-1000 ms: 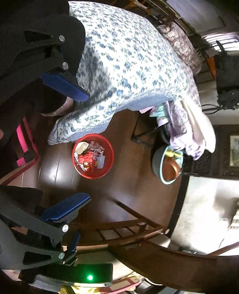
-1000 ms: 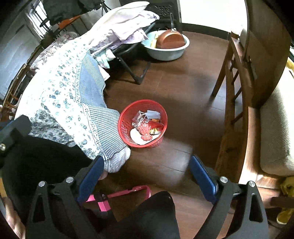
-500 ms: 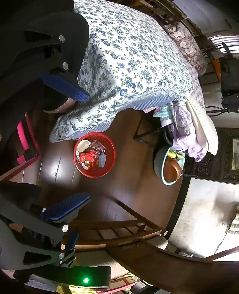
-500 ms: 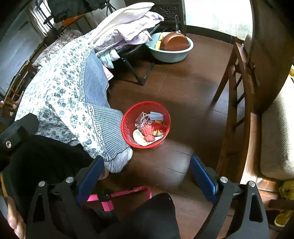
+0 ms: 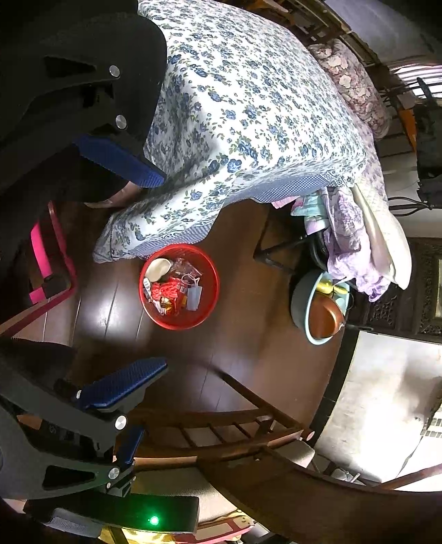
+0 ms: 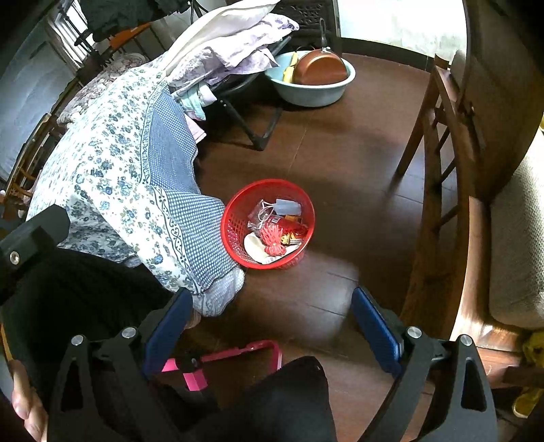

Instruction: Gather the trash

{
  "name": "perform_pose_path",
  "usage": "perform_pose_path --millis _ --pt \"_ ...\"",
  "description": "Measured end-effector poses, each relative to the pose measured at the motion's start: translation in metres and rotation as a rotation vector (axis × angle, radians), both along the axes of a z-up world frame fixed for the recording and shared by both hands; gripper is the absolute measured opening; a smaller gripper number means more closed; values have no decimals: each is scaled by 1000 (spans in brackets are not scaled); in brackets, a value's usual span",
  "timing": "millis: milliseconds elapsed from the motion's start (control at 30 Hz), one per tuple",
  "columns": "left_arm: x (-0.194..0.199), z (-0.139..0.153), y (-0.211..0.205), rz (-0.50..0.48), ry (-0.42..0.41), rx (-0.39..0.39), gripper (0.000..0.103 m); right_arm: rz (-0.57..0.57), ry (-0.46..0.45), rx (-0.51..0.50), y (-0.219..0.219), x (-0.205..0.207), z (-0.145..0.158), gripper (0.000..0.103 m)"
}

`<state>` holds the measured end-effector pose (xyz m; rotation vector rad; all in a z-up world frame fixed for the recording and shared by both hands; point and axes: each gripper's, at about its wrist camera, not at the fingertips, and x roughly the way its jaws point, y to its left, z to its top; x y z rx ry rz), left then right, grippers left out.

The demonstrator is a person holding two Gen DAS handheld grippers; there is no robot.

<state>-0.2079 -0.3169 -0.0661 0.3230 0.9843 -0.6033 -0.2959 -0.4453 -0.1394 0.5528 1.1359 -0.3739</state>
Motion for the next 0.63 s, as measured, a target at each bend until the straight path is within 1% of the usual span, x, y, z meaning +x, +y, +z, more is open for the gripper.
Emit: perform_pose_path --millis 167,633 --pt "0 1 0 3 -2 -1 96 2 -5 -3 -1 -1 2 93" --pt "3 -1 2 16 27 0 96 0 -8 -1 -1 -1 6 93"
